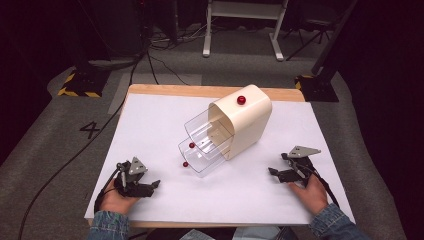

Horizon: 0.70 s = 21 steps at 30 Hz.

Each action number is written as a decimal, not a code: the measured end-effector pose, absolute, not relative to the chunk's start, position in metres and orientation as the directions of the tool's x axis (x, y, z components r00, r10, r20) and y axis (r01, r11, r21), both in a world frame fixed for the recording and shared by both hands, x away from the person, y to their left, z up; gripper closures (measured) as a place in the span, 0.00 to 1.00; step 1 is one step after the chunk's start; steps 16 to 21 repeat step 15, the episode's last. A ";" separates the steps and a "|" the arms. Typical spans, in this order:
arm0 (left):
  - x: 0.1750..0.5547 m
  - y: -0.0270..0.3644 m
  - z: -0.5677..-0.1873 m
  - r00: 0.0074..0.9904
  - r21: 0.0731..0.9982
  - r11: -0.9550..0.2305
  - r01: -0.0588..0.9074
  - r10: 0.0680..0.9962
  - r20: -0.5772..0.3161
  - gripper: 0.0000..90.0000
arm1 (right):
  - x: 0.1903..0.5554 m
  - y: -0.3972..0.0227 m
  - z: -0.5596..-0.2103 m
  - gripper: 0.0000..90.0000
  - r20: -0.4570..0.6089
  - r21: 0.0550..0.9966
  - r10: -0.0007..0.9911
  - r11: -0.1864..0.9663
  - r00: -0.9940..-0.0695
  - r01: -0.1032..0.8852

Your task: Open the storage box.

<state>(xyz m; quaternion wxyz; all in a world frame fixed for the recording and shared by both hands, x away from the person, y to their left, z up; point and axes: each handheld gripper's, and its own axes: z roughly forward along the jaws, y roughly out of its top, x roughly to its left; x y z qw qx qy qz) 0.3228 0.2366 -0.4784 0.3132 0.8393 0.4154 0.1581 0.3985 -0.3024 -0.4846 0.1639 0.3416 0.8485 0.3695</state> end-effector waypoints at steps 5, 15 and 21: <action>0.320 0.237 -0.482 0.597 0.681 -0.438 0.588 0.802 0.001 0.20 | 0.398 -0.302 -0.485 0.18 -0.025 0.739 0.701 0.494 -0.713 0.459; 0.321 0.238 -0.482 0.588 0.679 -0.427 0.597 0.809 -0.008 0.17 | 0.397 -0.301 -0.484 0.16 -0.051 0.742 0.705 0.501 -0.707 0.446; 0.321 0.238 -0.482 0.588 0.679 -0.427 0.597 0.809 -0.008 0.17 | 0.397 -0.301 -0.484 0.16 -0.051 0.742 0.705 0.501 -0.707 0.446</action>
